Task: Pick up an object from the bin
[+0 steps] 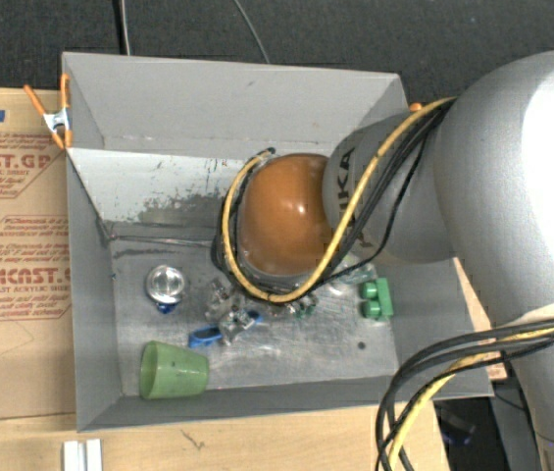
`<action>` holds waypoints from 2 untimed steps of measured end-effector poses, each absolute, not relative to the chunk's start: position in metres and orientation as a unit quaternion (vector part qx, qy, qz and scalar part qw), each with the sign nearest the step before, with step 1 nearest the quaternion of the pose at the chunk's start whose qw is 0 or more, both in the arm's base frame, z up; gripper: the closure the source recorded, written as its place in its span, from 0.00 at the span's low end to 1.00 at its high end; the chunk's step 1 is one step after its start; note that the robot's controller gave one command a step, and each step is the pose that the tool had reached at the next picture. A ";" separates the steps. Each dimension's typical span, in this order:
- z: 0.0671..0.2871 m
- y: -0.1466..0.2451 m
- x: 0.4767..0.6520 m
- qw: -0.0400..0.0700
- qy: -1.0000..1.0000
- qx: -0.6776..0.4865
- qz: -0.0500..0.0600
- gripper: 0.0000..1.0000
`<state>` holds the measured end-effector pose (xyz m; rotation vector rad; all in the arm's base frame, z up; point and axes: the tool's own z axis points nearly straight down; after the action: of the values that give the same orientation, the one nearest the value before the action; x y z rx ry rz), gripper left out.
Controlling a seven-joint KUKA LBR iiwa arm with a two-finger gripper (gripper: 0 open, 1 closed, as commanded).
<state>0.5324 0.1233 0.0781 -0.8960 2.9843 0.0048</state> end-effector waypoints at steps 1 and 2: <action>0.148 0.190 0.533 0.006 0.957 -0.291 0.002 1.00; 0.145 0.187 0.521 0.000 0.929 -0.370 0.000 1.00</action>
Offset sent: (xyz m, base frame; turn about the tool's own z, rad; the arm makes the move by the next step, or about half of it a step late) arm -0.0011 0.0604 0.0655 -0.0021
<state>0.5210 0.1868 0.1445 -1.1629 2.9174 0.0015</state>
